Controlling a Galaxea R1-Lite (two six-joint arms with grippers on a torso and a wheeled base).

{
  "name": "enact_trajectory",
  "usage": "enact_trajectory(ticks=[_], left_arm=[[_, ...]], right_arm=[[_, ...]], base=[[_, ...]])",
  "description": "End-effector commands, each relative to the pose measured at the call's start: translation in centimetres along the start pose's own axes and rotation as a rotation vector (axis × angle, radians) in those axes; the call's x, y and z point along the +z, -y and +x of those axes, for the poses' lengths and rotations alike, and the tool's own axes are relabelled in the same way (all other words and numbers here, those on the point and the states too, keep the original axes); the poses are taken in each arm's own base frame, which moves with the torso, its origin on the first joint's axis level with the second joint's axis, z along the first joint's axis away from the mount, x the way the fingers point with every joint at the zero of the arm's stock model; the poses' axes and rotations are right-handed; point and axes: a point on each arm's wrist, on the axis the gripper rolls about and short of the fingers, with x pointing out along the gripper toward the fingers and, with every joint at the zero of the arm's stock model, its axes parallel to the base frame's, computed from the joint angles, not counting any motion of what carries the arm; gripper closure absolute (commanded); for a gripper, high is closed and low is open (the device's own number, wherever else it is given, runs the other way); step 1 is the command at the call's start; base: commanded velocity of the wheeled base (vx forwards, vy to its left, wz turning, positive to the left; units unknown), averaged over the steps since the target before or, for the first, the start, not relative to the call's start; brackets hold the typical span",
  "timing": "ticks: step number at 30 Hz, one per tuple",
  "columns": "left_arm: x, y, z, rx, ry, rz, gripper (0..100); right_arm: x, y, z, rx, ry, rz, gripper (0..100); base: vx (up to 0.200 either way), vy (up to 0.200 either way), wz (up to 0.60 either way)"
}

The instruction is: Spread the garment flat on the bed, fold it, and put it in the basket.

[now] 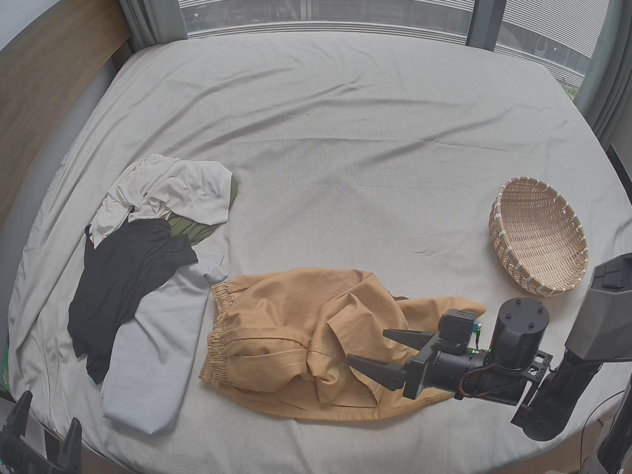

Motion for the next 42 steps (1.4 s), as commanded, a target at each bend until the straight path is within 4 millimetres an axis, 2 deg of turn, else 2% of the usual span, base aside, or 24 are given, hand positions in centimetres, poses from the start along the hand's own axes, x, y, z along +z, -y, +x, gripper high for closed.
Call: enact_trajectory(ticks=[1, 8, 19, 28, 36, 42], left_arm=[[-0.5, 0.0, 0.0, 0.000, -0.001, 0.000, 0], [-0.5, 0.0, 0.0, 0.000, -0.001, 0.000, 0], [-0.5, 0.0, 0.0, 0.000, -0.001, -0.002, 0], [-0.5, 0.0, 0.0, 0.000, -0.001, -0.002, 0], [-0.5, 0.0, 0.0, 0.000, -0.001, -0.002, 0], [-0.5, 0.0, 0.0, 0.000, -0.001, -0.002, 0]], right_arm=[[-1.2, 0.5, 1.3, -0.003, -0.041, -0.001, 0], [-2.5, 1.6, 2.9, -0.021, -0.073, -0.027, 0], [-2.5, 2.7, 3.7, -0.051, -0.089, -0.063, 0], [-1.9, 4.0, 3.7, -0.091, -0.074, -0.063, 0], [-1.4, 5.7, 2.9, -0.147, -0.057, -0.051, 0], [-1.2, 6.0, 2.9, -0.156, -0.051, -0.049, 0]], base=[[0.000, 0.000, 0.00], [0.000, 0.000, 0.00], [0.000, 0.000, 0.00], [0.000, 0.000, 0.00], [0.000, 0.000, 0.00], [0.000, 0.000, 0.00]])
